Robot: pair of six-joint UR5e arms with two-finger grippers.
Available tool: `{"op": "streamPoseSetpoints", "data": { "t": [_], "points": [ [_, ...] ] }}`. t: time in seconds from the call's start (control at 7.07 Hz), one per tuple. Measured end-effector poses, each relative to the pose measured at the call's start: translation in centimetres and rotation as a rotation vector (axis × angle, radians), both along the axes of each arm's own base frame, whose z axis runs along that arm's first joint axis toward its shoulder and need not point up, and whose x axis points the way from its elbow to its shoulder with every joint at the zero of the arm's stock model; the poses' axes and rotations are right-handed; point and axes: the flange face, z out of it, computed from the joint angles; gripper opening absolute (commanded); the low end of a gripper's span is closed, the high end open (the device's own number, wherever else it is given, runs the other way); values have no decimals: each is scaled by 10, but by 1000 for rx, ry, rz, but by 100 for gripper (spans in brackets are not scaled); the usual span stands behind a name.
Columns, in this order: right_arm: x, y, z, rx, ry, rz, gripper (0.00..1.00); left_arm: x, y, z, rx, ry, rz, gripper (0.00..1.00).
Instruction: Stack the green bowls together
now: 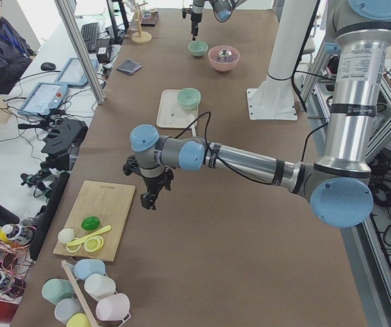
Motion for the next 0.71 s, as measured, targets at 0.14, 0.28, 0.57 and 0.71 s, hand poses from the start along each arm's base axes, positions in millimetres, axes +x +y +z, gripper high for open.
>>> {"op": "streamPoseSetpoints", "data": {
  "t": [0.14, 0.28, 0.57, 0.71],
  "points": [
    [-10, 5, 2, -23, -7, 2, 83, -2, 7, 9, -10, -1, 1, 99],
    [-22, 10, 1, -37, -15, 0, 73, -3, 12, 12, -13, -1, 1, 99],
    [-30, 18, 2, -43, -26, -6, 36, -4, 15, 13, -14, 1, 0, 99],
    [-30, 21, 4, -46, -26, -8, 17, -4, 15, 13, -13, 1, 0, 99]
  ]
}}
